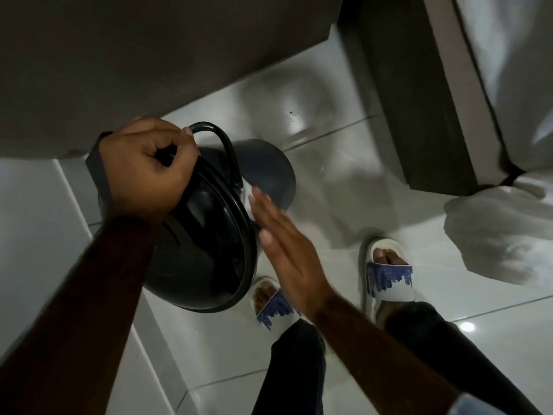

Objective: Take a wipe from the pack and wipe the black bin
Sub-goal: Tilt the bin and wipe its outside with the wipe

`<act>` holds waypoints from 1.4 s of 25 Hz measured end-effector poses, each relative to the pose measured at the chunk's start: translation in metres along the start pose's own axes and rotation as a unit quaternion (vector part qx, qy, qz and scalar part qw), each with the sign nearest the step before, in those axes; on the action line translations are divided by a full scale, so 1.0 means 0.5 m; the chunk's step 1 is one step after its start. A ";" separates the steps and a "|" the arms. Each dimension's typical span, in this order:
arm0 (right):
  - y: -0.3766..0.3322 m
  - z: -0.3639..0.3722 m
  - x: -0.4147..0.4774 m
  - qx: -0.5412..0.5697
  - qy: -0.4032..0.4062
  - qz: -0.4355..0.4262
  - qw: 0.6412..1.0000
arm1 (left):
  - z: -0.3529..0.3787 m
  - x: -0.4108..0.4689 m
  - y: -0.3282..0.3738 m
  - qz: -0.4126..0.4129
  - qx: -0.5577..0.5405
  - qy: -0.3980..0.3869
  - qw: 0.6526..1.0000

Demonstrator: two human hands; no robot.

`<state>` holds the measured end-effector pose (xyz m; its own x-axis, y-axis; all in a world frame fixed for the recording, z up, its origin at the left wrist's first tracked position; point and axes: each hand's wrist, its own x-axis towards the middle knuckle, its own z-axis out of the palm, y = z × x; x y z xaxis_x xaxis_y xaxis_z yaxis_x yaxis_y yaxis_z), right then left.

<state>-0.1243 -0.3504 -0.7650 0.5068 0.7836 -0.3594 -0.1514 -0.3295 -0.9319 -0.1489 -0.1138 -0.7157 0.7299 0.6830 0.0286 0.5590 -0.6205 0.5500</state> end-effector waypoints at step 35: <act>0.075 0.038 0.023 0.126 0.117 0.181 0.968 | 0.024 0.021 0.006 0.017 -0.019 0.003 1.000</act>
<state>-0.1402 -0.3439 -0.8048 0.5552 0.4905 -0.6716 -0.5431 -0.3978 -0.7395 -0.1348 -0.1134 -0.7237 0.7464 0.6634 0.0528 0.5179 -0.6288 0.5799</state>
